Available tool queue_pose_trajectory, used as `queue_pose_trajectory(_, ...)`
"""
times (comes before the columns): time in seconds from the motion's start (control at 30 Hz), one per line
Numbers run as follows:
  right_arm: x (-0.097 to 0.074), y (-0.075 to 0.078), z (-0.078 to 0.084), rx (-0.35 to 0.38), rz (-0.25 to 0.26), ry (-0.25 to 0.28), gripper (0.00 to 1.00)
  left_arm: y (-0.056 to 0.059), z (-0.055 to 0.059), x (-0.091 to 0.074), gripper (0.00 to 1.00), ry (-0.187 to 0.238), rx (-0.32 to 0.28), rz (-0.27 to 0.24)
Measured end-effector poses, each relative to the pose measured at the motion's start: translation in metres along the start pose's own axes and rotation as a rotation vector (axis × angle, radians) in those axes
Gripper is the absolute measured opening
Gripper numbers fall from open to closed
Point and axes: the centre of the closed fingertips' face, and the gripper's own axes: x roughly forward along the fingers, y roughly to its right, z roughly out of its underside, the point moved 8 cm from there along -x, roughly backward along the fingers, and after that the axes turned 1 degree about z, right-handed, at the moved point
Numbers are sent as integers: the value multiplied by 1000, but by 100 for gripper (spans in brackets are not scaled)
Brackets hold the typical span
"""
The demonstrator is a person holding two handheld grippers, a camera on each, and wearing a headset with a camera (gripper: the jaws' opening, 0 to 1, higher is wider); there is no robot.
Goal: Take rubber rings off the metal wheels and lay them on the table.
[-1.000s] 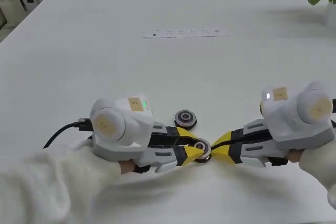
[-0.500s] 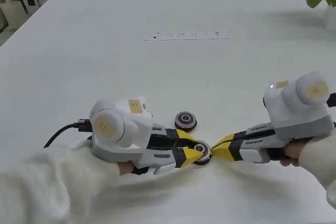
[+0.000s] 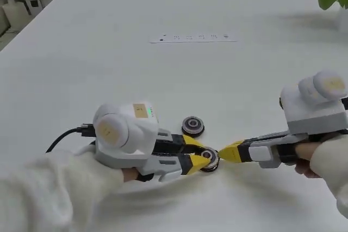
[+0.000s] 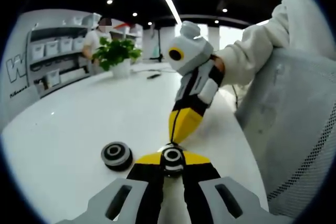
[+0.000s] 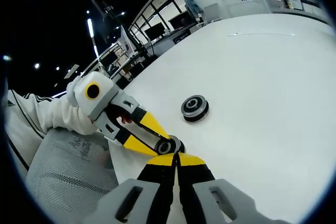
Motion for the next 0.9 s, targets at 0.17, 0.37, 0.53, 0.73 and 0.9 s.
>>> queue_pose_trajectory(0.17,1,-5,-1,-12,2,-4,0,0,0,0,14,4,-4,-1)
queue_pose_trajectory(0.37,2,-8,-2,-32,1,-12,0,0,1,-1,14,5,-2,0)
queue_pose_trajectory(0.53,3,-9,-4,-56,2,-18,0,0,1,-1,14,5,-3,1)
queue_pose_trajectory(0.73,4,-11,-5,-68,-2,-20,0,0,1,-2,14,3,-1,0)
queue_pose_trajectory(0.9,5,-14,-7,-81,-20,-17,0,0,1,-2,14,3,0,0)
